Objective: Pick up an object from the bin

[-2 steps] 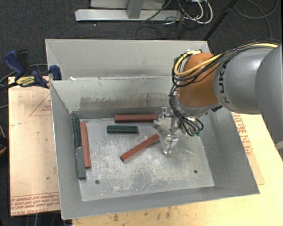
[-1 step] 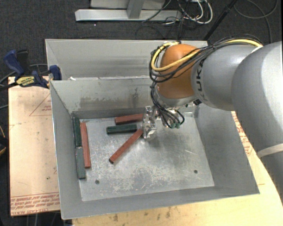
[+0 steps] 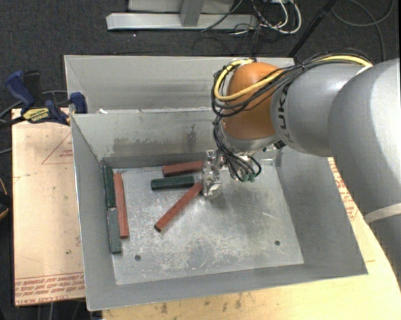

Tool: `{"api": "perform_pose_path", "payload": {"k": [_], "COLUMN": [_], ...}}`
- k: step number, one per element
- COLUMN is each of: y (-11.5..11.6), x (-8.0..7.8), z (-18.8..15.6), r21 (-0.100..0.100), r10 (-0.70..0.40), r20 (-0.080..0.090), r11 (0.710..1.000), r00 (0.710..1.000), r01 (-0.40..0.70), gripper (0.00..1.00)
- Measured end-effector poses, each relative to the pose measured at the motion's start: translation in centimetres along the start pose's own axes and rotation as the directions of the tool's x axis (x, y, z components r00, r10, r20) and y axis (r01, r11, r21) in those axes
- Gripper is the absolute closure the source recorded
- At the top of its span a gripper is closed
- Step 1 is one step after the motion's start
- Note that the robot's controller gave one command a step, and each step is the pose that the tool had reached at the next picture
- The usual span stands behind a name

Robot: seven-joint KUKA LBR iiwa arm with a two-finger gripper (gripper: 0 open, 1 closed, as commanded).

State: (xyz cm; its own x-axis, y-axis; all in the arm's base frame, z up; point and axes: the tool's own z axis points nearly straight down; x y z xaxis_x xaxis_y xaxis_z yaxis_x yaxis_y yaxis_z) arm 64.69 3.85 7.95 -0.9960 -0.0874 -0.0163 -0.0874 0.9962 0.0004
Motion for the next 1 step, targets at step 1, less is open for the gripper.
{"api": "perform_pose_path", "payload": {"k": [1], "y": [-0.03], "x": [0.4], "z": [-3.79], "r21": [0.0], "r10": [-0.012], "r20": [-0.018], "r11": [1.0], "r00": [1.0], "r01": [0.012], "gripper": [1.0]}}
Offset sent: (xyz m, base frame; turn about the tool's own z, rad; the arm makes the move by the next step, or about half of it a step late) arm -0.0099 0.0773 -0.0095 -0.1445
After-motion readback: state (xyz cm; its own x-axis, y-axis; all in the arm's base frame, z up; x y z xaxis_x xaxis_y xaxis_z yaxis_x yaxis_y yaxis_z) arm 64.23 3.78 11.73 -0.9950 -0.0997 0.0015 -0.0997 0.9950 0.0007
